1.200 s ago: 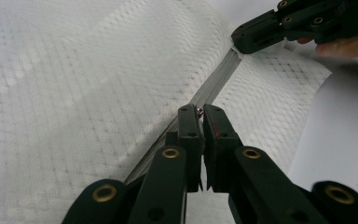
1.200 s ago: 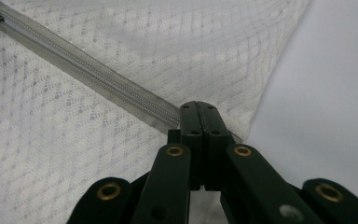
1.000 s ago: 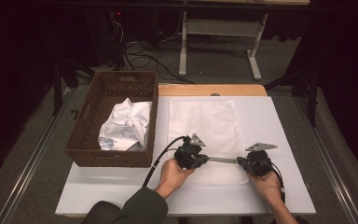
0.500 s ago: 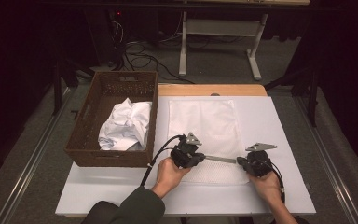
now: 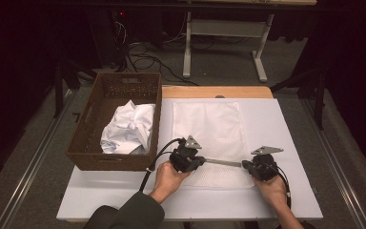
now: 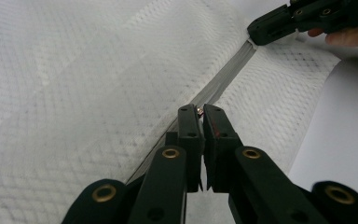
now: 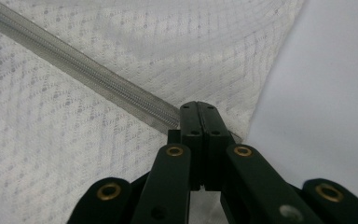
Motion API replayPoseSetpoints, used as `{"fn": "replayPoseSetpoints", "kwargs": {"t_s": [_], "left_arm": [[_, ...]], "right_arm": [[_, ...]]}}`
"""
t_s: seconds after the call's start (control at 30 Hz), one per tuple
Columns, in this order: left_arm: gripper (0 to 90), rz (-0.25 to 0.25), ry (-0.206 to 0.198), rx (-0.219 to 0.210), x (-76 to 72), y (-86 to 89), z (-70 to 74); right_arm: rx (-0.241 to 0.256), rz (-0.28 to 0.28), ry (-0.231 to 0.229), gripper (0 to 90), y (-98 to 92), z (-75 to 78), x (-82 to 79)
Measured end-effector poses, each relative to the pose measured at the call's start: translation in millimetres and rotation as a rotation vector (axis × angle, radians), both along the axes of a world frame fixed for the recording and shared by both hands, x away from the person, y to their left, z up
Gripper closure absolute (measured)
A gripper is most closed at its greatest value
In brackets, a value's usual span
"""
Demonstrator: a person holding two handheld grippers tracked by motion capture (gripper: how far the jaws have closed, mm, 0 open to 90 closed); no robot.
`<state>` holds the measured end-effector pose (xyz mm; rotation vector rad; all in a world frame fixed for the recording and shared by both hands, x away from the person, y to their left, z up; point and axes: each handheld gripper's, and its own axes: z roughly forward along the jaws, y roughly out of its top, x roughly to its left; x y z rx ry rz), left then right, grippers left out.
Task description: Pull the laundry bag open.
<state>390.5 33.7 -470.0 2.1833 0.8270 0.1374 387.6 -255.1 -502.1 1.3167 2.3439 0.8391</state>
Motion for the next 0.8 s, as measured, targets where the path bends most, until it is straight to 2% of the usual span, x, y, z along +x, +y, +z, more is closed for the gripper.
{"fn": "replayPoseSetpoints", "kwargs": {"t_s": [0.17,0.33,0.8], "left_arm": [[86.1,0.008,-0.007,-0.001,-1.9,4.5,1.0],[86.2,0.005,-0.012,0.015,-2.5,6.4,1.0],[86.2,0.055,-0.035,0.043,-8.1,28.0,5.5]], "right_arm": [[-0.003,-0.002,-0.001,90.0,0.2,0.0,-0.3],[-0.001,0.001,0.000,90.0,0.1,0.1,0.1],[-0.010,-0.001,0.000,90.0,0.9,0.4,-0.6]]}}
